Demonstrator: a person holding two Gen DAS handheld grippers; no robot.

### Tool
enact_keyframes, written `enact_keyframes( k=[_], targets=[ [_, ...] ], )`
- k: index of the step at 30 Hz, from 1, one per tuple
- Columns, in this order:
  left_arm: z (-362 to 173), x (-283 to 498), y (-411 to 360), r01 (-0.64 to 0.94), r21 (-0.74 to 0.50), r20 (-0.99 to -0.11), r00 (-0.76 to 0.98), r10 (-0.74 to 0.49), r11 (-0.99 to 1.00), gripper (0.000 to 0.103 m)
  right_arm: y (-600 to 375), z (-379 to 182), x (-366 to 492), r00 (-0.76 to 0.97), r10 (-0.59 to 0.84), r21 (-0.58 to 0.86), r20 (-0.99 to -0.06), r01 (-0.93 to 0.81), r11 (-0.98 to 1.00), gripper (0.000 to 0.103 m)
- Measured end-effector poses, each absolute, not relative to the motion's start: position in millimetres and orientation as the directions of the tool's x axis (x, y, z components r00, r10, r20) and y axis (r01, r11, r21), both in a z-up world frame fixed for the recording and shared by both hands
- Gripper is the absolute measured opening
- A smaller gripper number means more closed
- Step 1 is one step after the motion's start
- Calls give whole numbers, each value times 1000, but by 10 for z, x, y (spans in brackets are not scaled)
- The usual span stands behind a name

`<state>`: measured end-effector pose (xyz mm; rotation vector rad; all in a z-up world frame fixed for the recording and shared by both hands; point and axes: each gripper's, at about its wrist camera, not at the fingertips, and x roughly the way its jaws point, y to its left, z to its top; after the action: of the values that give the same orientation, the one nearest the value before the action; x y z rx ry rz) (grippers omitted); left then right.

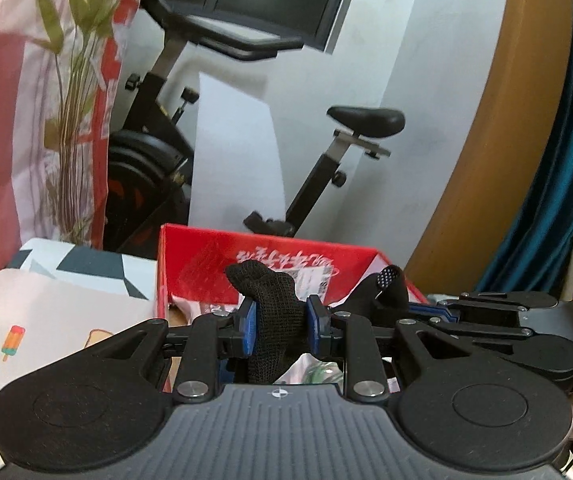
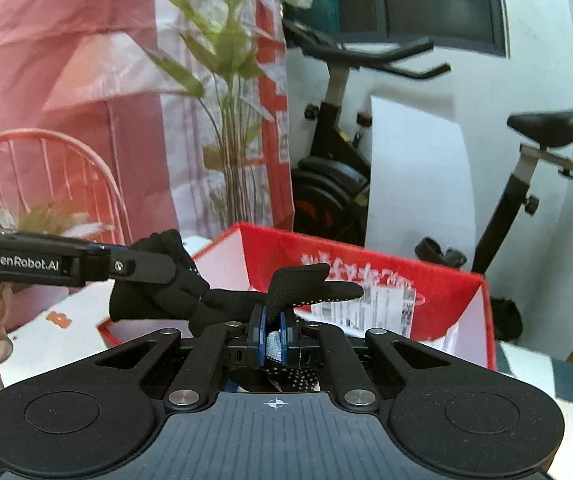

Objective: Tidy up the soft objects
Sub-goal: 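Lift the black glove with the left gripper over the red box, then open the left gripper to drop the glove into the box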

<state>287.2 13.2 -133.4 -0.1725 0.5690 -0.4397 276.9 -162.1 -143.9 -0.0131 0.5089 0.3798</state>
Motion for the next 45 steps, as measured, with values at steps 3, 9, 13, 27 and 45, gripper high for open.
enact_keyframes(
  k=[3,9,13,27,45],
  targets=[
    [-1428,2992,119,352,-270,-512,736,-443,896,27,-1623,-1592,2886,790,348,100,-504,-346,933,7],
    [-1592,3068,93,346,-244,-559,713,-423,906,29,-1686,-1832,3031,757,362,206,-544,-298,932,7],
    [-1622,3083,103,359,-227,-573,702,-423,905,33,-1678,-1967,3074,741,351,196,-572,-292,936,7],
    [-1510,2841,118,332,-153,-558,748,-359,931,53,-1736,-2100,2974,738,297,188,-606,-230,955,51],
    [-1618,2194,215,283,-135,-568,763,-308,950,65,-1732,-1952,2219,860,176,81,-480,-156,984,103]
  ],
)
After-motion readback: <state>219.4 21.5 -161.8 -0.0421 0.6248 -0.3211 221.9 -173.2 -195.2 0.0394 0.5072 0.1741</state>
